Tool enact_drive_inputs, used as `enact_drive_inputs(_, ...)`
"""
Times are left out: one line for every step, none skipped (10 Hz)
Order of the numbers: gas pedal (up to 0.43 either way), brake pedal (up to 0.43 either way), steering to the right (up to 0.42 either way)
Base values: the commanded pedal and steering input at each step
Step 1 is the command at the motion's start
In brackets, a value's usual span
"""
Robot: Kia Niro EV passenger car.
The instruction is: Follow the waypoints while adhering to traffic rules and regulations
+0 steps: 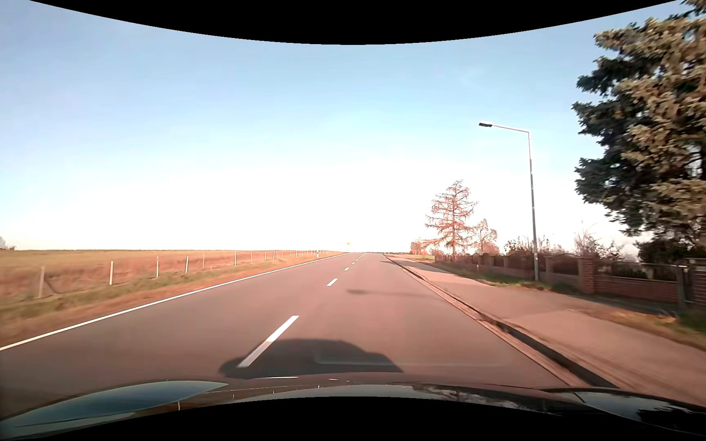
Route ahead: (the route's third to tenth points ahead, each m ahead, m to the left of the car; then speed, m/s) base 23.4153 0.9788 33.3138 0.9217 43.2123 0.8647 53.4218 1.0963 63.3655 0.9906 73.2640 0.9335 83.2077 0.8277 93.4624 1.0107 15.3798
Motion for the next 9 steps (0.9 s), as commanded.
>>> enact_drive_inputs(0.240, 0.000, -0.007)
enact_drive_inputs(0.240, 0.000, -0.007)
enact_drive_inputs(0.240, 0.000, -0.005)
enact_drive_inputs(0.248, 0.000, -0.003)
enact_drive_inputs(0.248, 0.000, -0.002)
enact_drive_inputs(0.248, 0.000, -0.002)
enact_drive_inputs(0.248, 0.000, -0.002)
enact_drive_inputs(0.260, 0.000, -0.001)
enact_drive_inputs(0.260, 0.000, -0.002)
